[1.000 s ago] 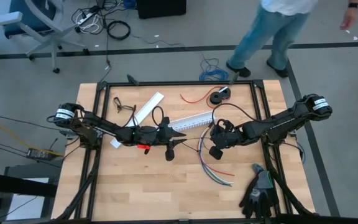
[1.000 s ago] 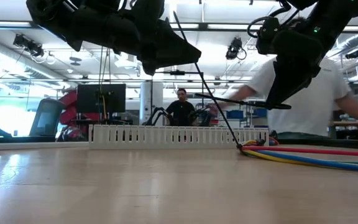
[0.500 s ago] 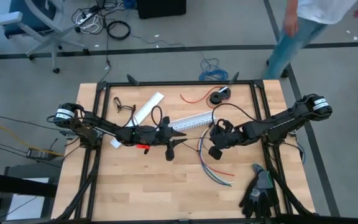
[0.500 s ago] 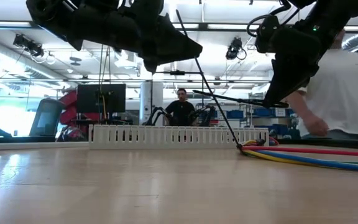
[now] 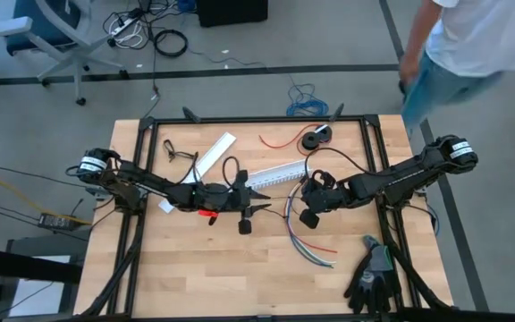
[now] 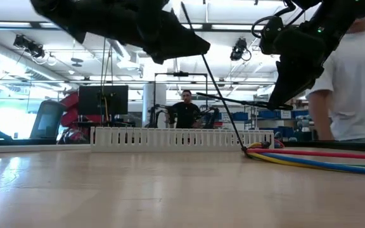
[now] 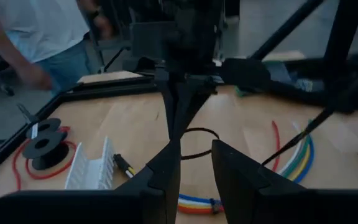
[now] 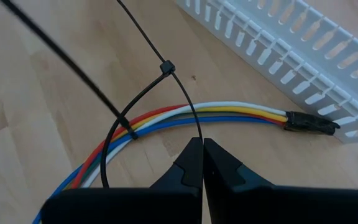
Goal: Ziptie cables
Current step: Wrap the cables together using the black zip tie
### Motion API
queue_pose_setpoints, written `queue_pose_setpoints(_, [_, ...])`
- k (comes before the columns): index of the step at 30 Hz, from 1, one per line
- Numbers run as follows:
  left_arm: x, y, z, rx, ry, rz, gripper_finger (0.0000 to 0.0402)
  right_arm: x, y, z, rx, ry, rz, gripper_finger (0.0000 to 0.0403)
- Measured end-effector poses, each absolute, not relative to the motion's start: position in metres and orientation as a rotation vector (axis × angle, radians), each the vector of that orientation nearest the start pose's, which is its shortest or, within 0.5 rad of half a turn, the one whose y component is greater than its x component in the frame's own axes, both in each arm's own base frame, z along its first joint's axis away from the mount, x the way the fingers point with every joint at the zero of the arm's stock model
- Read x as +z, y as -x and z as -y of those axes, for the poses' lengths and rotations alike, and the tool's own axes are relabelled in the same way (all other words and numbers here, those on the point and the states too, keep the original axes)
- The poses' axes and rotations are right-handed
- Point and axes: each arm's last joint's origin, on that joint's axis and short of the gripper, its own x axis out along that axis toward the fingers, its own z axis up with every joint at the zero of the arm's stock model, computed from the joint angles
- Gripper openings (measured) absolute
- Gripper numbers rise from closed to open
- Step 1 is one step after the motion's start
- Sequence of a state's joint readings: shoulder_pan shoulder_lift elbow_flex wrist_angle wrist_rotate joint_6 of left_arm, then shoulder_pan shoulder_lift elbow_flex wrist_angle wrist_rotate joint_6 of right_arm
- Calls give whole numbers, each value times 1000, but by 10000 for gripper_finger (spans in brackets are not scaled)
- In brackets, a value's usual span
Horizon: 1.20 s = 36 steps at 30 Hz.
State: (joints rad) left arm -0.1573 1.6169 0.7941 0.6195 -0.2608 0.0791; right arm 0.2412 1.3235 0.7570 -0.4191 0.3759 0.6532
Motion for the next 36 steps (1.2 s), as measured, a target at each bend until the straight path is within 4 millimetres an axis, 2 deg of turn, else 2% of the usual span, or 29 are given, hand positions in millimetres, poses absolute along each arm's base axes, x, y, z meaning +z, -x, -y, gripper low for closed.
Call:
queue_pose_setpoints(5, [225, -344, 47, 119, -225, -265, 100, 199, -243, -42, -456, -336, -845, 0])
queue_pose_setpoints(8, [237, -350, 46, 181, -354, -294, 100, 198, -241, -38, -478, -333, -869, 0])
queue_pose_setpoints(15, [269, -358, 32, 471, -673, -497, 100, 186, -230, -33, -550, -345, -961, 0])
queue_pose_setpoints(22, [294, -365, 9, 440, -676, -558, 99, 167, -218, -31, -582, -376, -999, 0])
queue_pose_setpoints(26, [297, -367, 1, 305, -543, -524, 99, 163, -216, -31, -586, -371, -1009, 0])
queue_pose_setpoints(28, [293, -372, -1, 219, -479, -526, 99, 164, -217, -30, -580, -362, -1007, 0])
queue_pose_setpoints(32, [267, -385, 0, 180, -449, -610, 99, 164, -217, -26, -583, -339, -1007, 0])
queue_pose_setpoints(36, [251, -407, 11, 109, -414, -619, 99, 169, -223, -23, -569, -331, -977, 0])
